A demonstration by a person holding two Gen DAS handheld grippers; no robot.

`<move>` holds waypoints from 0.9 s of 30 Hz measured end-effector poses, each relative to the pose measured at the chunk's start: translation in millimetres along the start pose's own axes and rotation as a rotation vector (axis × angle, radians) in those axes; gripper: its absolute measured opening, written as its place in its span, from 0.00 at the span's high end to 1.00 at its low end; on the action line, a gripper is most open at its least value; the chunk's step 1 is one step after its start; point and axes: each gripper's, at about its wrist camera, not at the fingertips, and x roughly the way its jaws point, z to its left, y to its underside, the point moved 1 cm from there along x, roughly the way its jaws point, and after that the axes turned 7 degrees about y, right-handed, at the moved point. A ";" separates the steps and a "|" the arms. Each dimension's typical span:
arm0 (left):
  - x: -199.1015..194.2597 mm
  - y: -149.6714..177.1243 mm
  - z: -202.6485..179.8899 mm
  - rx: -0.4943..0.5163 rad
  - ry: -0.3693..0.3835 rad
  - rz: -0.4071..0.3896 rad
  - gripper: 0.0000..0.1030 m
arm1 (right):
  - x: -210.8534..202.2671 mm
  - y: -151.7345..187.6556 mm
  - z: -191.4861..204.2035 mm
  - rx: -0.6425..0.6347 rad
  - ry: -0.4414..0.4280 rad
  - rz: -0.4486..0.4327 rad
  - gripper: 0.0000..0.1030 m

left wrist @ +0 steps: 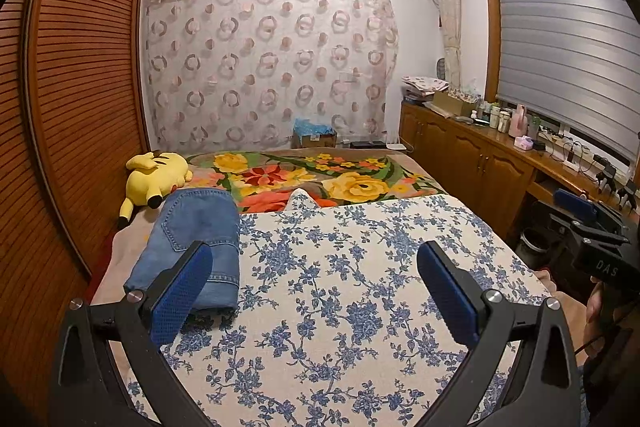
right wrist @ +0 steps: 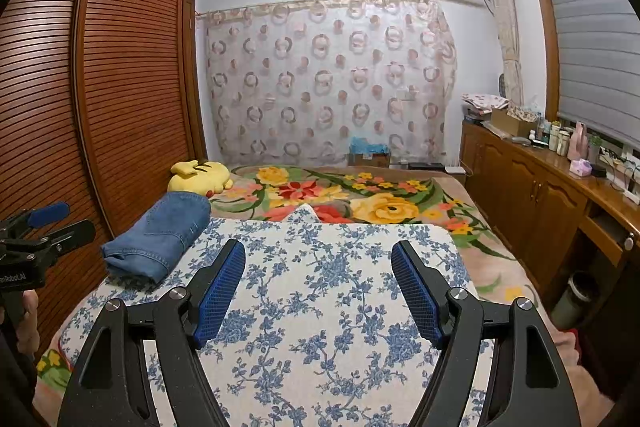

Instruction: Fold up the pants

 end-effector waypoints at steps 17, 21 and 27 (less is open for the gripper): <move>0.3 1.3 0.5 0.002 0.000 0.000 0.01 | 1.4 -0.2 -1.6 -0.003 -0.003 -0.002 0.24; -0.2 1.5 0.5 0.002 0.001 -0.002 0.01 | 1.9 0.2 -2.0 -0.002 -0.004 -0.003 0.24; 0.4 1.9 0.4 0.003 0.001 0.000 0.01 | 2.2 0.1 -2.7 -0.002 -0.004 -0.004 0.24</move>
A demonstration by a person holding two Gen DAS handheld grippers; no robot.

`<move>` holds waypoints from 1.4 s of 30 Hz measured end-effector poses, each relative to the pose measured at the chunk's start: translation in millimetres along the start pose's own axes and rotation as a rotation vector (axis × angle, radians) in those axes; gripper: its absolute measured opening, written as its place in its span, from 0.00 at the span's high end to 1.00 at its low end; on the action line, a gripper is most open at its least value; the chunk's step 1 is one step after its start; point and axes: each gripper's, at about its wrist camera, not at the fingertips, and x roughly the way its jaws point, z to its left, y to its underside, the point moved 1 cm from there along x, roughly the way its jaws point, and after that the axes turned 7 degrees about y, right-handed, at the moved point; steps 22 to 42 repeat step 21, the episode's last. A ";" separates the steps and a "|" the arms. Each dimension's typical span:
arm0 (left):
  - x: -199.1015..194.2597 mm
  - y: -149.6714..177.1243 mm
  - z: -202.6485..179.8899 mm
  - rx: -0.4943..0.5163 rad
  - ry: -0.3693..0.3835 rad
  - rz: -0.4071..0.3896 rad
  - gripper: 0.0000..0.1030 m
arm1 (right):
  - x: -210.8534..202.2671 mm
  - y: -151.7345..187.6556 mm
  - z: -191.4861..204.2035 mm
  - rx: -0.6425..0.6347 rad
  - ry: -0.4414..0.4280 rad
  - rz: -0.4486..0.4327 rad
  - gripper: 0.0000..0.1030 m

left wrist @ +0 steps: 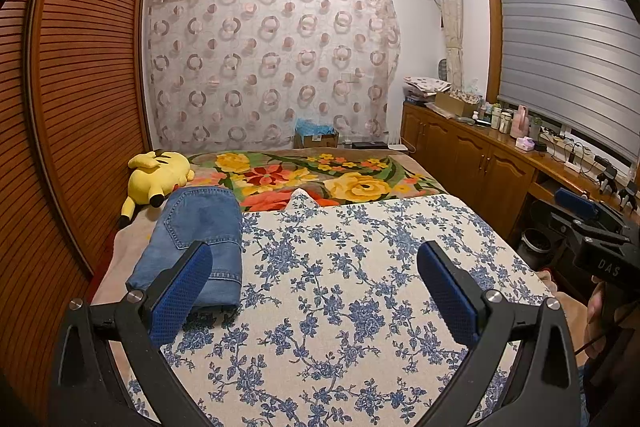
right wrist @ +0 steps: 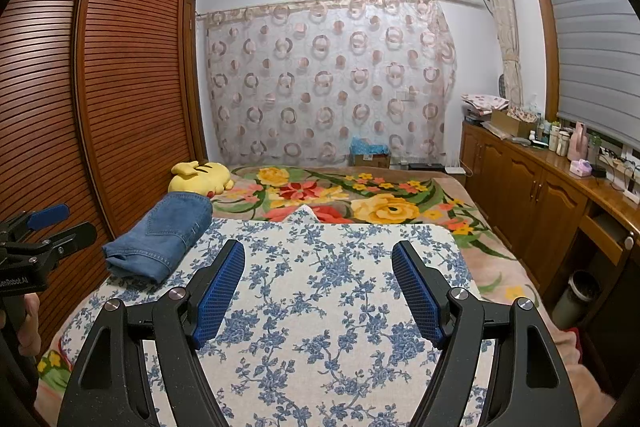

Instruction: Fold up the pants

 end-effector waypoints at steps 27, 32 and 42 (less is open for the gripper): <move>-0.3 0.9 -0.5 0.001 0.000 -0.001 0.01 | -1.2 -0.7 0.6 0.004 0.002 0.000 0.24; -0.3 0.9 -0.5 0.001 0.000 -0.001 0.01 | -1.2 -0.7 0.6 0.004 0.002 0.000 0.24; -0.3 0.9 -0.5 0.001 0.000 -0.001 0.01 | -1.2 -0.7 0.6 0.004 0.002 0.000 0.24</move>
